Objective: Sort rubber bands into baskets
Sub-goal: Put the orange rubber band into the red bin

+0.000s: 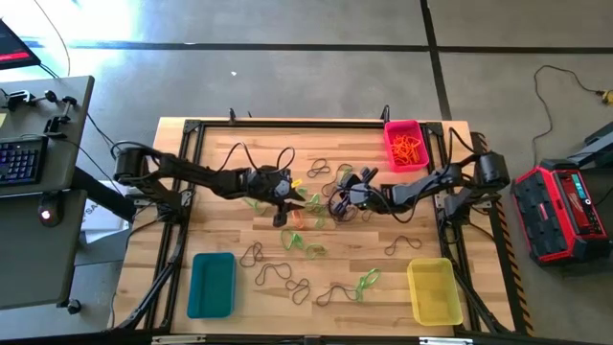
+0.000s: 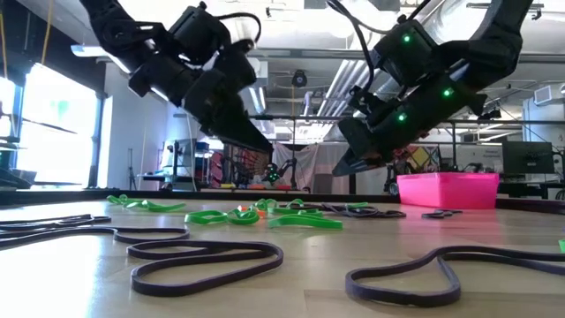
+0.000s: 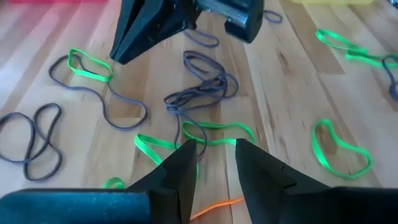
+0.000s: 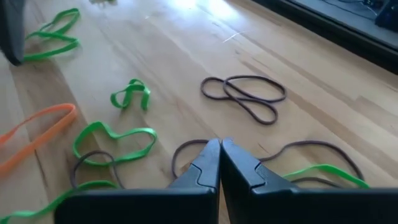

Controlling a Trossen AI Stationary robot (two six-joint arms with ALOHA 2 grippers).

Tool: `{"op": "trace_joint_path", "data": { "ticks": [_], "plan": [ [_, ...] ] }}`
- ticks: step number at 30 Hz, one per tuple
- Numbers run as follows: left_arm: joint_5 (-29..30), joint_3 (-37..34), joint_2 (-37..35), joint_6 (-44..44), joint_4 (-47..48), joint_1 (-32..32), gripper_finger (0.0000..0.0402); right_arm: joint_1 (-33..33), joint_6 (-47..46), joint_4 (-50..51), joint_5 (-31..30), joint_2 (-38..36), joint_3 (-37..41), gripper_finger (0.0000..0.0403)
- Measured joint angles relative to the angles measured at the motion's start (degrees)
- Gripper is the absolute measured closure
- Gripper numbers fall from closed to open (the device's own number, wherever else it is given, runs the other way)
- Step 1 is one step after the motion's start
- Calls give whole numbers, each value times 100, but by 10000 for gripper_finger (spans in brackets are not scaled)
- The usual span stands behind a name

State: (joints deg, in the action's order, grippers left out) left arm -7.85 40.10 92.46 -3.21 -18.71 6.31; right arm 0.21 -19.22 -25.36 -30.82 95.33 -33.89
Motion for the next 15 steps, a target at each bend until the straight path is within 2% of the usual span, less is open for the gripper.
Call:
{"op": "trace_joint_path", "data": {
  "ticks": [9, 15],
  "plan": [
    [-14, 17, 64, 125, 127, -97, 329, 104, -392, -24, 161, 0, 0, 402],
    [-16, 66, 64, 154, 250, -354, 322, 139, -350, -70, 162, 0, -2, 402]
  ]
}}
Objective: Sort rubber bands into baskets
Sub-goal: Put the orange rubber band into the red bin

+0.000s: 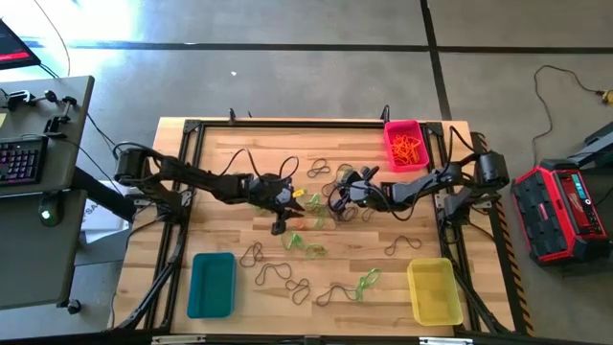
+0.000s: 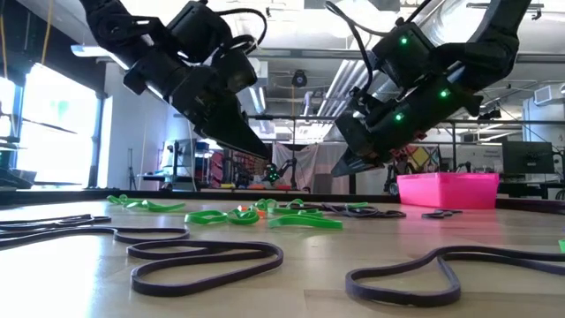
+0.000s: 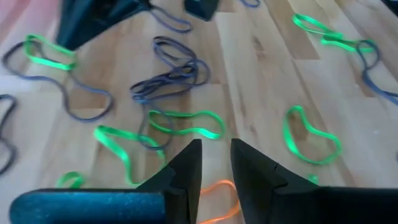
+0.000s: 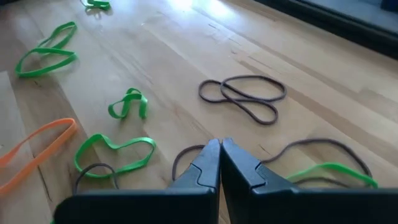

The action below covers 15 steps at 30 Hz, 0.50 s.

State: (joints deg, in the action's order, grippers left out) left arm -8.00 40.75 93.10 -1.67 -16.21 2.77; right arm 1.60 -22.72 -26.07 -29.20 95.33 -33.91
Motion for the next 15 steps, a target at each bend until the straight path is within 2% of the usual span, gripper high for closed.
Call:
{"op": "trace_joint_path", "data": {
  "ticks": [10, 15],
  "plan": [
    [132, 0, 0, 222, -77, -138, 261, -3, 66, -209, 16, 0, 0, 402],
    [367, 2, 81, 210, -54, -138, 254, 2, 68, -209, 15, 0, 0, 402]
  ]
}}
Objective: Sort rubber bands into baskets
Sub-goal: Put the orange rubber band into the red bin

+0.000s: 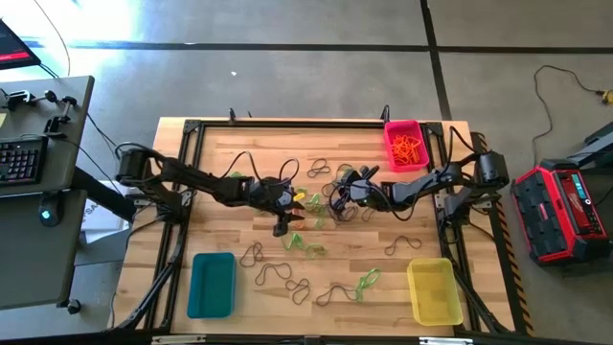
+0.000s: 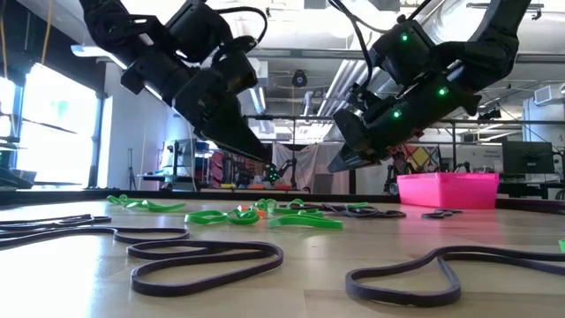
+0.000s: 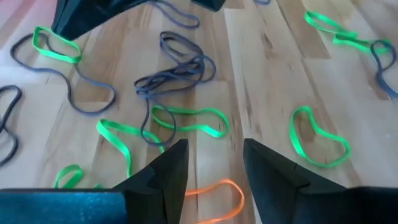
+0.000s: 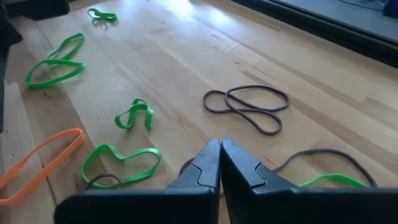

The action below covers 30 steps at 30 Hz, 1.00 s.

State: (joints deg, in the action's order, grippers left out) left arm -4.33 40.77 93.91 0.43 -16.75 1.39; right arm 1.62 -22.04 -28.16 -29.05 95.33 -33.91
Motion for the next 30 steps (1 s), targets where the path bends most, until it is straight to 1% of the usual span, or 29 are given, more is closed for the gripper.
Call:
{"op": "trace_joint_path", "data": {
  "ticks": [7, 11, 18, 27, 30],
  "plan": [
    [5, 147, 285, -212, 90, -11, 254, 27, 0, 2, -1, 0, 0, 402],
    [6, 212, 409, -254, 330, 11, 254, 25, 0, 4, -2, 0, 0, 402],
    [350, 216, 406, -272, 526, 15, 254, 25, 0, 4, -3, 0, 0, 402],
    [333, 216, 406, -308, 705, 146, 254, 25, 0, 4, -3, 0, 0, 402],
    [247, 216, 406, -306, 701, 189, 254, 25, 0, 4, -3, 0, 0, 402]
  ]
}}
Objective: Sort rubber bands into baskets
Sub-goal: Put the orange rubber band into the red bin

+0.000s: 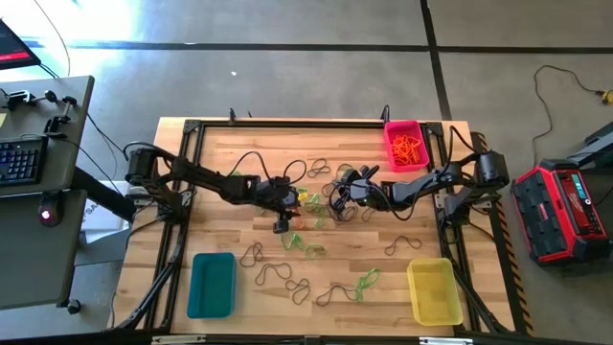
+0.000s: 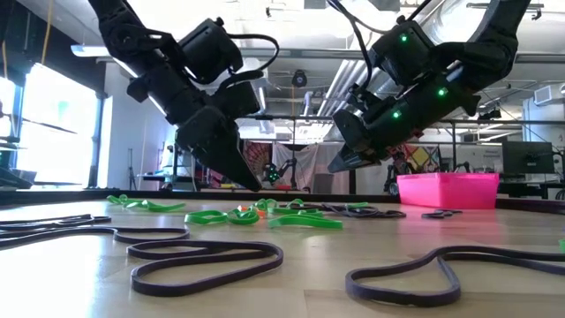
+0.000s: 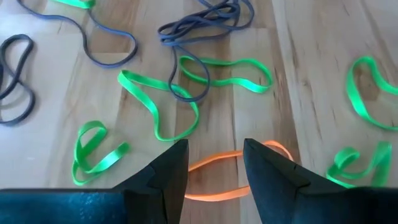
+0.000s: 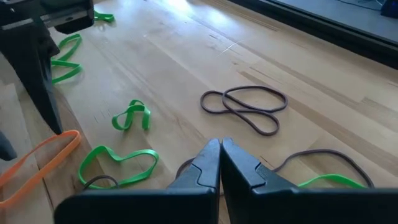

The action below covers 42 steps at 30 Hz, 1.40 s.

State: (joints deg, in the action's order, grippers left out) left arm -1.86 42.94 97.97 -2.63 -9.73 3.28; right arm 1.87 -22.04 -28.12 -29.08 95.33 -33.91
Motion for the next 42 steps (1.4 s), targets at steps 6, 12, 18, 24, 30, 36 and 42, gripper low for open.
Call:
{"op": "trace_joint_path", "data": {
  "ticks": [6, 12, 18, 24, 30, 36, 42],
  "plan": [
    [-60, 0, 67, 48, 55, 19, 255, 0, 2, 0, -4, 0, 0, 402],
    [73, 3, 487, 43, -93, 19, 255, 0, 2, 17, -22, 0, 0, 402],
    [191, 24, 675, 45, -151, 15, 255, 0, 2, 52, -19, 0, 0, 402],
    [280, 17, 581, -324, -137, 7, 286, 0, 2, 62, -17, -2, 0, 402],
    [443, 0, 420, -812, 3, -31, 369, 0, 2, 96, -13, -2, 0, 402],
    [628, -9, 72, -857, 69, -27, 395, 0, 2, 129, 8, -2, -2, 402],
    [729, -7, -236, -882, 172, -29, 400, 0, 2, 133, 7, -2, -2, 402]
  ]
}}
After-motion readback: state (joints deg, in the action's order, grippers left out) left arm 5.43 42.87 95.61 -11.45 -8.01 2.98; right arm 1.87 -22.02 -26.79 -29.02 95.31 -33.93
